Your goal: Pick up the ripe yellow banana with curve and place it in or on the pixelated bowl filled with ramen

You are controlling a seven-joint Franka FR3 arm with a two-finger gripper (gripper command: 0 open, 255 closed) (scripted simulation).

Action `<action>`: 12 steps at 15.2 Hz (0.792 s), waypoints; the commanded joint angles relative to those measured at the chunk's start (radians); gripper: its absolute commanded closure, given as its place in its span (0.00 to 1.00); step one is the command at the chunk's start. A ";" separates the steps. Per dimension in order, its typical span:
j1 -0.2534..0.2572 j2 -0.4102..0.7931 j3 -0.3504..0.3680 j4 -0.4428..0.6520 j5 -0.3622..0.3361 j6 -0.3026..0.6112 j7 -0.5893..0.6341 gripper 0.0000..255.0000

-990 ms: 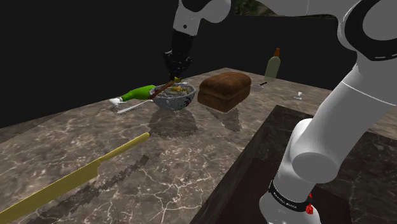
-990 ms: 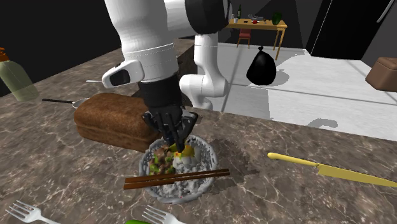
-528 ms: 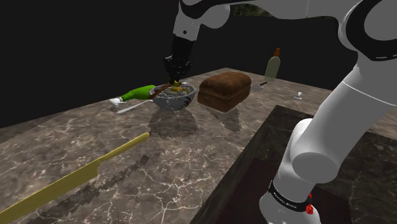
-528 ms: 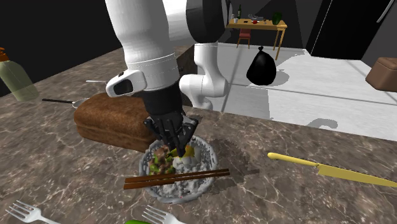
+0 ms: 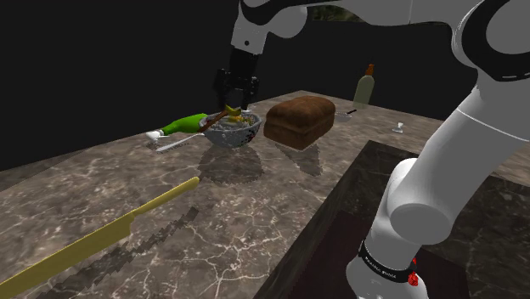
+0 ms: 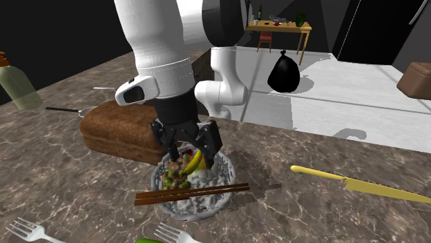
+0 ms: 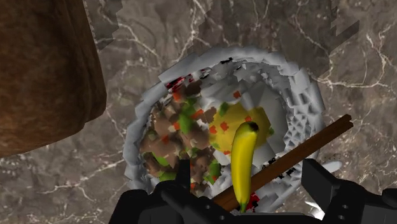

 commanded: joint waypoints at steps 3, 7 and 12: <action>-0.004 -0.003 -0.007 0.063 -0.004 -0.066 0.002 0.00; -0.008 -0.001 -0.014 0.124 -0.007 -0.126 0.004 0.00; -0.008 -0.001 -0.014 0.124 -0.006 -0.126 0.004 0.00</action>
